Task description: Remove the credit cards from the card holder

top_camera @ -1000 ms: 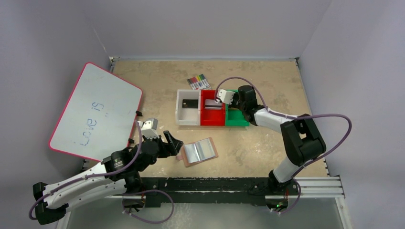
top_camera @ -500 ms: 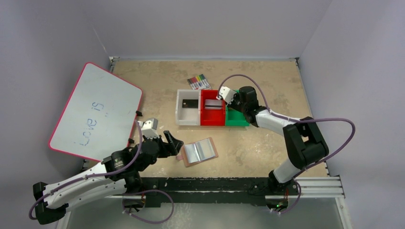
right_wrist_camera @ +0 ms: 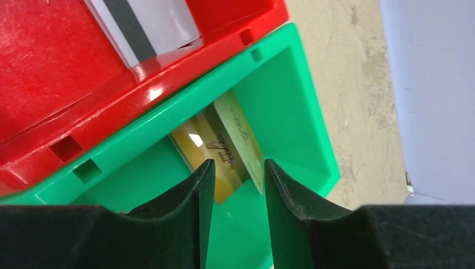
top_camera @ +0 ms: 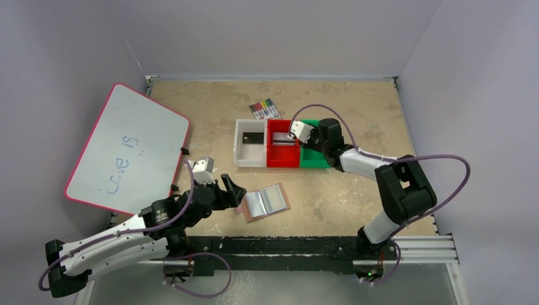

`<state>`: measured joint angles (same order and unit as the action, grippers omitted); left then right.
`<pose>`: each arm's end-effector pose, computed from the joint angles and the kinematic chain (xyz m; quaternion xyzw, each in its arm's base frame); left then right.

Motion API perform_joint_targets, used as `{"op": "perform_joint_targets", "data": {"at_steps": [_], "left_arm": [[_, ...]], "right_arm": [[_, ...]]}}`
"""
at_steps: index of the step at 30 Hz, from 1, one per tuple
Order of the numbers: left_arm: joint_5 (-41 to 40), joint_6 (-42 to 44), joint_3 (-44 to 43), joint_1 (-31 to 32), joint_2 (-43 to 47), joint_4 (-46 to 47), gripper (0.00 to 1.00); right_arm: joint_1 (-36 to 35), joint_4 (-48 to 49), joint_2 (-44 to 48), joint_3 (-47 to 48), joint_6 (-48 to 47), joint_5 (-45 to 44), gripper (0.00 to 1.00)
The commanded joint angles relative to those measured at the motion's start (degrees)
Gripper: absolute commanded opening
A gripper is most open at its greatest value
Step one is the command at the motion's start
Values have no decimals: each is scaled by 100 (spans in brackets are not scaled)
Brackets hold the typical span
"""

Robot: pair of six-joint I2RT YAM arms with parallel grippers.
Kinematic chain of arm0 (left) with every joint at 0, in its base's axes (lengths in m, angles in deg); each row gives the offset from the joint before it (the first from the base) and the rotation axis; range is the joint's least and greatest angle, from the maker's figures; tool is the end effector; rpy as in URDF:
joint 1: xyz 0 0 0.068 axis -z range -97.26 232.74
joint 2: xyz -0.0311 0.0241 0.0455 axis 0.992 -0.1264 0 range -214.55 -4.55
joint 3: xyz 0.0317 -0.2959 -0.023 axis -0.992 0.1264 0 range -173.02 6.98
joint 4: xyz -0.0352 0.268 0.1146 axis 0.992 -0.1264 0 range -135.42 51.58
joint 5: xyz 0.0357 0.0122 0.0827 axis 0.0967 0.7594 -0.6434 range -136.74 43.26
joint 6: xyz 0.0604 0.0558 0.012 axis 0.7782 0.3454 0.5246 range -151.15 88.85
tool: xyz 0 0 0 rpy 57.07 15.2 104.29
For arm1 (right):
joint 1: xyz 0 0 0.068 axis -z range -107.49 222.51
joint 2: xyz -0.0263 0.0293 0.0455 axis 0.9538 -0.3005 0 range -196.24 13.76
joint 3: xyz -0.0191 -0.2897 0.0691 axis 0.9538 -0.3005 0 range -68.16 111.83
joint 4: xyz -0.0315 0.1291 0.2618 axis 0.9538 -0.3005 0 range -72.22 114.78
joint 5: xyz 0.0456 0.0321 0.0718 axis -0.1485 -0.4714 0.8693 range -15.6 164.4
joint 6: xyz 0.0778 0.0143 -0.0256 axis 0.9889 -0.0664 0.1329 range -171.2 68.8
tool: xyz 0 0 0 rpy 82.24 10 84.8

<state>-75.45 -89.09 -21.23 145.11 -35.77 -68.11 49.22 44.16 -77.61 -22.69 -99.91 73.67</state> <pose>0.1093 -0.1338 0.2350 -0.0859 0.8541 -0.2946 0.4199 0.3635 0.1556 0.1797 -0.4972 0.6900 -0.1209 0.5120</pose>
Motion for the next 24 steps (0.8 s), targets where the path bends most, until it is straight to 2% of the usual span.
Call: {"op": "perform_joint_targets", "data": {"at_steps": [1, 7, 16, 19, 22, 24], "left_arm": [[2, -40, -62, 3, 86, 185, 77], [-44, -49, -71, 3, 150, 85, 77], [-68, -34, -80, -5, 168, 15, 77], [-99, -38, -82, 3, 221, -22, 77], [-124, -54, -86, 3, 261, -67, 77], [-134, -60, -65, 1, 278, -74, 77]], "right_arm": [[10, 41, -175, 181, -207, 211, 42], [15, 221, -354, 168, -231, 232, 43], [10, 975, -725, 202, -401, -419, 38], [17, 1184, -797, 220, -432, -655, 29], [9, 1343, -758, 153, -414, -756, 13], [17, 1584, -690, 41, -454, -811, 10]]}}
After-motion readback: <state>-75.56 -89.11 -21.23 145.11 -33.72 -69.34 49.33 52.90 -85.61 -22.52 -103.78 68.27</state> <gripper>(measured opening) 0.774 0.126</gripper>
